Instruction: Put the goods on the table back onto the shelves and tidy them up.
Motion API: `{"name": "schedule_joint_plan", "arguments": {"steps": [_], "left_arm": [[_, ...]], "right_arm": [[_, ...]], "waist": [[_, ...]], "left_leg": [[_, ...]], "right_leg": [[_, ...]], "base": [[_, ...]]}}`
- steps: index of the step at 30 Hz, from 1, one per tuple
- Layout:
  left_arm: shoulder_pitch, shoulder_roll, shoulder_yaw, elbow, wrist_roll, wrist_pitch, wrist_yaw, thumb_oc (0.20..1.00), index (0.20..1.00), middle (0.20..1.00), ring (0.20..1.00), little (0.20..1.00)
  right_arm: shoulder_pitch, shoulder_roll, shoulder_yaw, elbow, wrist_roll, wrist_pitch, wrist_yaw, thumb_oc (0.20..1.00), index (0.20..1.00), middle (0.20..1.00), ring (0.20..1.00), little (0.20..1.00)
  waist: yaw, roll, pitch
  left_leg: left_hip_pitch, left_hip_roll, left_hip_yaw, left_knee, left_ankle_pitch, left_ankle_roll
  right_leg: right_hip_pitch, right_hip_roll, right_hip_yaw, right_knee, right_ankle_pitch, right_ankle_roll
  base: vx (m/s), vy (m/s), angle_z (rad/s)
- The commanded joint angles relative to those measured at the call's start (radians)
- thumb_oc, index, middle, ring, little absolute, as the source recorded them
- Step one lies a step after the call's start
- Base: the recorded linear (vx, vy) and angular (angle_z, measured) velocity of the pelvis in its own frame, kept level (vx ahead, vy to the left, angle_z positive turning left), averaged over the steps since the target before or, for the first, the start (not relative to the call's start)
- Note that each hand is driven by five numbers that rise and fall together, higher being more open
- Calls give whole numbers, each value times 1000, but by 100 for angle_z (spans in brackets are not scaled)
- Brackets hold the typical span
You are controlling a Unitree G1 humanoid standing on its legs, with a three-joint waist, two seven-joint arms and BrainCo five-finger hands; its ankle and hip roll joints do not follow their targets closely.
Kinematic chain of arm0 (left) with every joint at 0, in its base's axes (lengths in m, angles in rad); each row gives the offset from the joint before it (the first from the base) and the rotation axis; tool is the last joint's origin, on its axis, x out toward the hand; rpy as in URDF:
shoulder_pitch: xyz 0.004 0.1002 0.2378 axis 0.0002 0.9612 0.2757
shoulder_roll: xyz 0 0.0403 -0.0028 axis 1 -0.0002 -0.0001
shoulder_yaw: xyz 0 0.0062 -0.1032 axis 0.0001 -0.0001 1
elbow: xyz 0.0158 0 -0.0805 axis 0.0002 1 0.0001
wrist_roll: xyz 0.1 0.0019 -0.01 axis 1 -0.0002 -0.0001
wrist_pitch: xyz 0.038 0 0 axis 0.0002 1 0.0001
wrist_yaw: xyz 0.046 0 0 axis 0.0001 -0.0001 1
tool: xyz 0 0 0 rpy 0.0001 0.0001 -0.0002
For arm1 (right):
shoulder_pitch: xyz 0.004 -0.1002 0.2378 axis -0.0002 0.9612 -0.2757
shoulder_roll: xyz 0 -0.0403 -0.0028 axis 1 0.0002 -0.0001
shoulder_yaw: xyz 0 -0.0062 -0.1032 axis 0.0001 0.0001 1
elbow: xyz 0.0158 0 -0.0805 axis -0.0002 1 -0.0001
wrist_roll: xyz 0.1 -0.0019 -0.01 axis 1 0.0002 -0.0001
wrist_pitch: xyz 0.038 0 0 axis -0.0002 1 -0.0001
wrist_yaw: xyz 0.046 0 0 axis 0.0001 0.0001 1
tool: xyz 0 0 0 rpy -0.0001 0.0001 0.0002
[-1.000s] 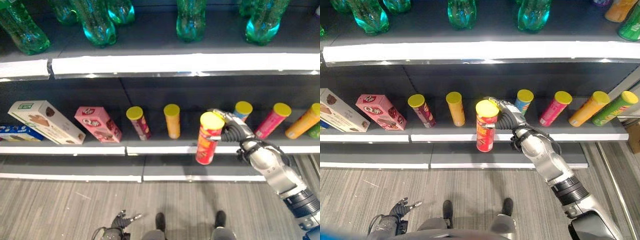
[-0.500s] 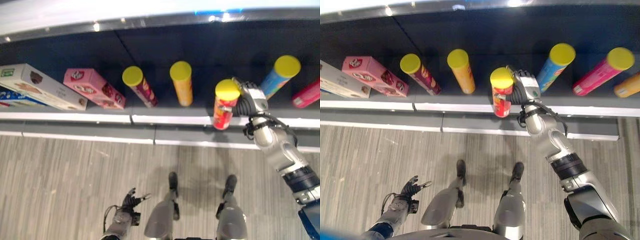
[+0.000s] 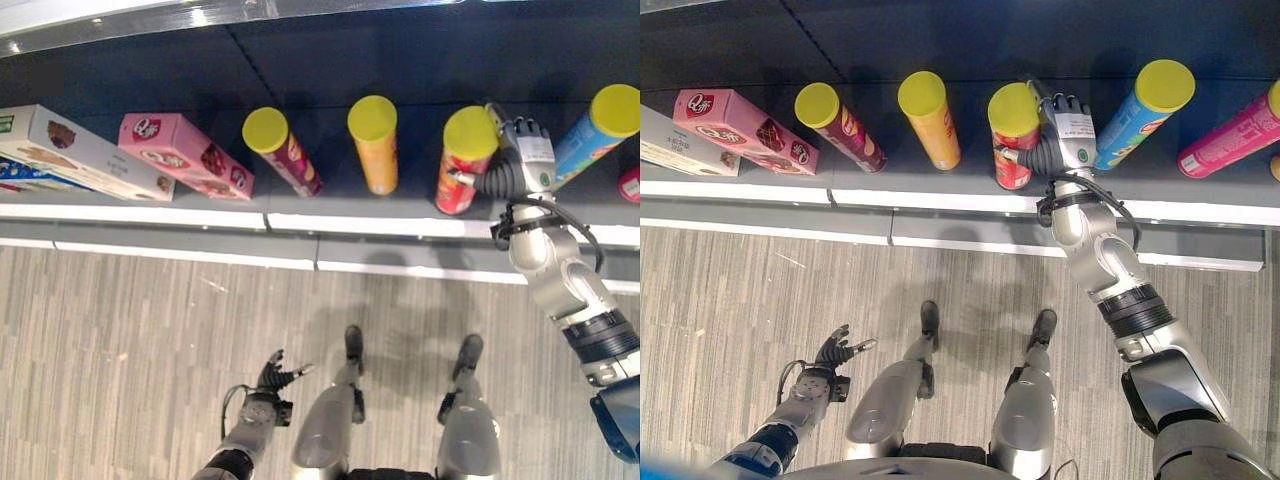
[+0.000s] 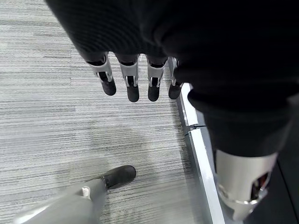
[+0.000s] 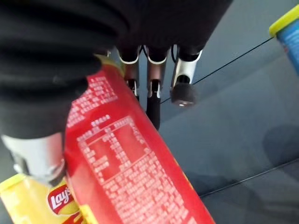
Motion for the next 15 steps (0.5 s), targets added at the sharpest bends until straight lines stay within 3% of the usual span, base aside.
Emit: {"name": "schedule_joint_plan", "arguments": {"steps": [1, 15], "left_arm": [[1, 28, -47, 55, -14, -23, 24, 1000, 1000, 1000, 1000, 1000], [-21, 32, -63, 79, -9, -32, 28, 1000, 1000, 1000, 1000, 1000]], "right_arm": [[-94, -7, -4, -8, -32, -18, -73, 200, 200, 200, 200, 200], [-176, -65, 46, 114, -5, -13, -76, 200, 200, 200, 200, 200]], "waist": [[26, -27, -80], [39, -12, -65]], "left_leg": [[0, 40, -29, 4, -111, -22], [-38, 32, -47, 4, -95, -27]], "right_leg": [[-64, -122, 47, 175, -121, 80], [-91, -132, 47, 184, -119, 80]], "base": [[0, 0, 0], [0, 0, 0]]}}
